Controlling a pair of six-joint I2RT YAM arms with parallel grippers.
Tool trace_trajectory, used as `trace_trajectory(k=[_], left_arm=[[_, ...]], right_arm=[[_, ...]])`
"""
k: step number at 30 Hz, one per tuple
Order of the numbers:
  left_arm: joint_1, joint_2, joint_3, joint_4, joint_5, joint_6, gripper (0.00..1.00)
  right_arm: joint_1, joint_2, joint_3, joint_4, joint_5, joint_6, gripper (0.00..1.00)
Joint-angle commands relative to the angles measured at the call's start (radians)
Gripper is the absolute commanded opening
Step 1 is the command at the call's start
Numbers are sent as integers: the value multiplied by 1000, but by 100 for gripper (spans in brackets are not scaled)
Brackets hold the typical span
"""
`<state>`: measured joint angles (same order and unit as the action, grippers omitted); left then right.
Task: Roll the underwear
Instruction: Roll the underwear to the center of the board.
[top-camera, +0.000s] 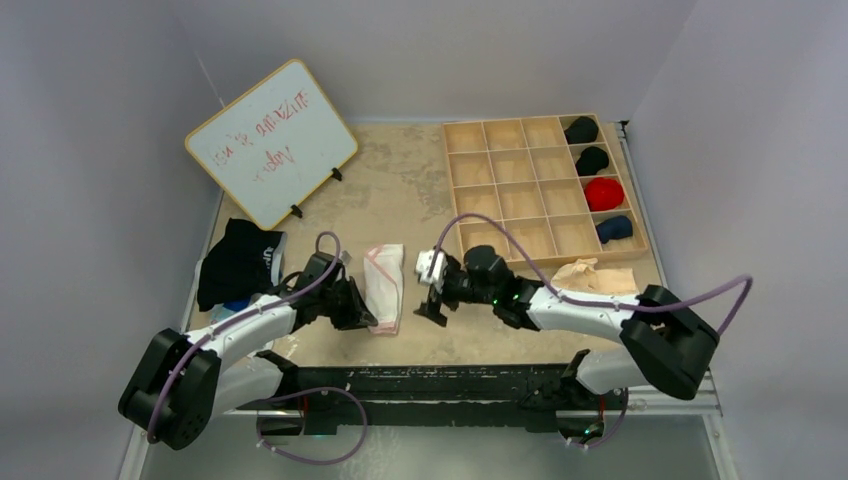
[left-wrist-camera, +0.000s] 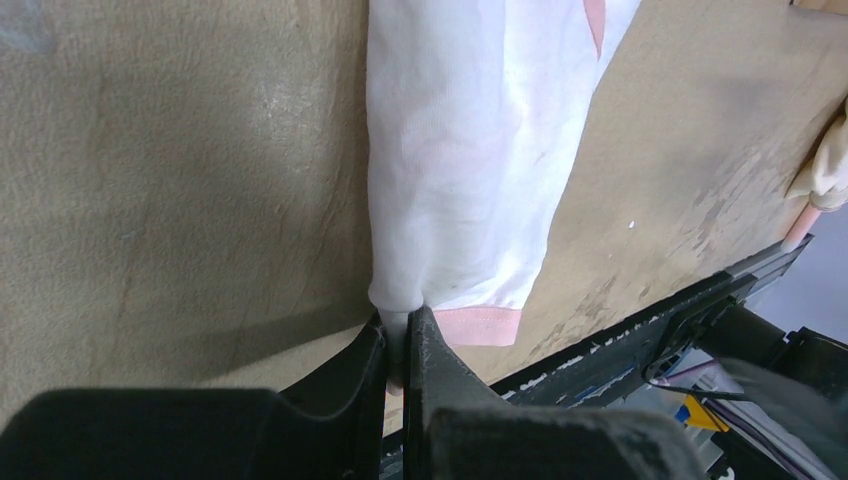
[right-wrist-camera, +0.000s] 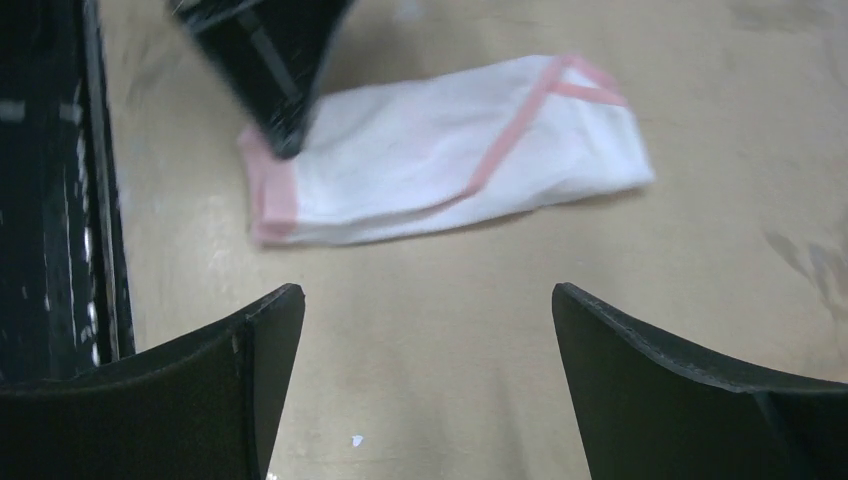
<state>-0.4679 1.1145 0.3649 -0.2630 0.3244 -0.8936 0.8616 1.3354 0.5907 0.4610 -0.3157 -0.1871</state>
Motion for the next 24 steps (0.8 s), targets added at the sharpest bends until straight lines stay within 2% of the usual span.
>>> trace_trajectory(k=[1, 3, 5, 7, 14, 16, 21, 24], left_arm=[[-1, 6, 37, -5, -5, 35, 0], [-1, 11, 41, -10, -4, 40, 0], [-1, 11, 43, -14, -4, 44, 0], [0, 14, 43, -15, -4, 50, 0], [0, 44, 40, -18, -4, 63, 0], [0, 44, 38, -14, -3, 63, 0], [0, 52, 49, -22, -7, 82, 0], [0, 50, 47, -28, -13, 84, 0]], right_arm=[[107, 63, -25, 40, -41, -531, 93], [138, 89, -52, 95, -15, -611, 91], [161, 105, -87, 179, -7, -657, 83], [192, 128, -86, 179, 11, -715, 75], [302, 204, -94, 246, 56, -791, 68], [325, 234, -82, 246, 55, -806, 63], [342, 301, -55, 230, 67, -824, 54], [343, 322, -63, 255, 86, -831, 53]])
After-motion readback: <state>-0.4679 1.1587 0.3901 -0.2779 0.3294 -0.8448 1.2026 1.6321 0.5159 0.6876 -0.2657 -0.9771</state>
